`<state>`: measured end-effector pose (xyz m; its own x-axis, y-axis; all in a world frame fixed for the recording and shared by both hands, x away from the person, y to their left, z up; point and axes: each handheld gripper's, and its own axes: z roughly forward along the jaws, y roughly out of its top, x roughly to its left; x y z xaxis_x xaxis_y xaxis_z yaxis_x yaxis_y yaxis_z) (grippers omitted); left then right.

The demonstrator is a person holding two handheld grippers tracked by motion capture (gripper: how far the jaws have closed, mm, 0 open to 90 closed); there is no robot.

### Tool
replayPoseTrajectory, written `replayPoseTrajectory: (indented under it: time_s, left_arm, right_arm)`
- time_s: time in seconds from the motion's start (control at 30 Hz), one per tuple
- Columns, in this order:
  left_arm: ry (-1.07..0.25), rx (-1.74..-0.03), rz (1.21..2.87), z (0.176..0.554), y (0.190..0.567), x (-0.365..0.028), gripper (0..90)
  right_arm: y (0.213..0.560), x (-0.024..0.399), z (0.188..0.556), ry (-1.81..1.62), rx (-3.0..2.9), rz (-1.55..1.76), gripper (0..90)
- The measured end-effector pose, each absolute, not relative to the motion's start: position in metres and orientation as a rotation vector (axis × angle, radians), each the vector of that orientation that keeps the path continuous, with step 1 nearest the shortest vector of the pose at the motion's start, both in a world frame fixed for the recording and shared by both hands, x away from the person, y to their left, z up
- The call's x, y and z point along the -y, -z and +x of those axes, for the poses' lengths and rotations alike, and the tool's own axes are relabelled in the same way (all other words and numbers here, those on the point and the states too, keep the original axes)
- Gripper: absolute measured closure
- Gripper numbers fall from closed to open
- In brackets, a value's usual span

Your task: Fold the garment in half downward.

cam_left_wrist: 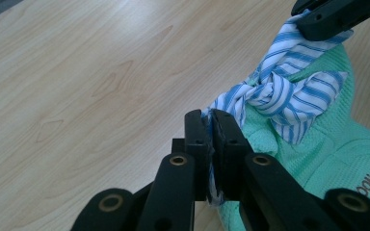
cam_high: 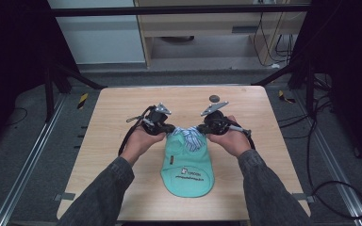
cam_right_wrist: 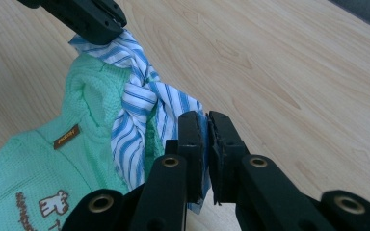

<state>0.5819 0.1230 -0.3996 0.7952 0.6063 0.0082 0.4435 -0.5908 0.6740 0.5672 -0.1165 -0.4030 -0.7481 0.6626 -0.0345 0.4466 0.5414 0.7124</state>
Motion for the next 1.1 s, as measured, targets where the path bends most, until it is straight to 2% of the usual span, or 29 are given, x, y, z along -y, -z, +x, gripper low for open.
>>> replayPoseTrajectory:
  time_s: [1.1]
  left_arm:
    - [-0.364,-0.75,2.299,0.59,0.383,-0.122,85.9]
  right_arm:
    - [0.385,0.112,0.578,-0.962,-2.466,0.864,84.7]
